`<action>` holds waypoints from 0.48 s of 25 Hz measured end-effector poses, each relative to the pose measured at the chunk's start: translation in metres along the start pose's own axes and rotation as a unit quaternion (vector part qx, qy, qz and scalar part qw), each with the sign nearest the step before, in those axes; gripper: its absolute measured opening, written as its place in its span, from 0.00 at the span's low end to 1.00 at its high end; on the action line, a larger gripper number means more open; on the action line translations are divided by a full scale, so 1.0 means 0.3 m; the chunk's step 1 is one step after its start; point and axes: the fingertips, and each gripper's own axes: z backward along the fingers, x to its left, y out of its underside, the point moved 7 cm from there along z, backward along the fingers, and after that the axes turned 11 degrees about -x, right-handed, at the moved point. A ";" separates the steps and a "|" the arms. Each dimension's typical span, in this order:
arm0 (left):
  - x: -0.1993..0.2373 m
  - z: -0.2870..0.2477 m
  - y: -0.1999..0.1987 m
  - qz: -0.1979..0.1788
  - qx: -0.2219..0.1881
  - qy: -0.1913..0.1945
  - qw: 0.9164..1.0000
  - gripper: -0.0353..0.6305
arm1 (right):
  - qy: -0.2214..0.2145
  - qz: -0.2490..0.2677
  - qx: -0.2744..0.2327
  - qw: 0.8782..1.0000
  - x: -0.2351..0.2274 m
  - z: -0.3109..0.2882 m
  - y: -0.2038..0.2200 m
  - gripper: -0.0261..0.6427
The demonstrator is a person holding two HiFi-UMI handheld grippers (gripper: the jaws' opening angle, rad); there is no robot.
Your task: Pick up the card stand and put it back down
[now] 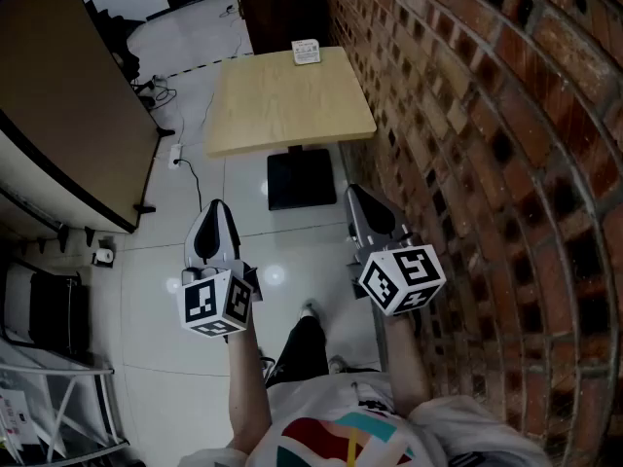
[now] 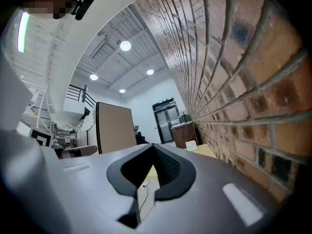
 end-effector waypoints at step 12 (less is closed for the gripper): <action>0.358 -0.960 0.384 -0.022 -0.009 0.033 0.999 0.06 | -0.005 0.067 -0.034 0.997 -0.357 -0.962 0.201 0.04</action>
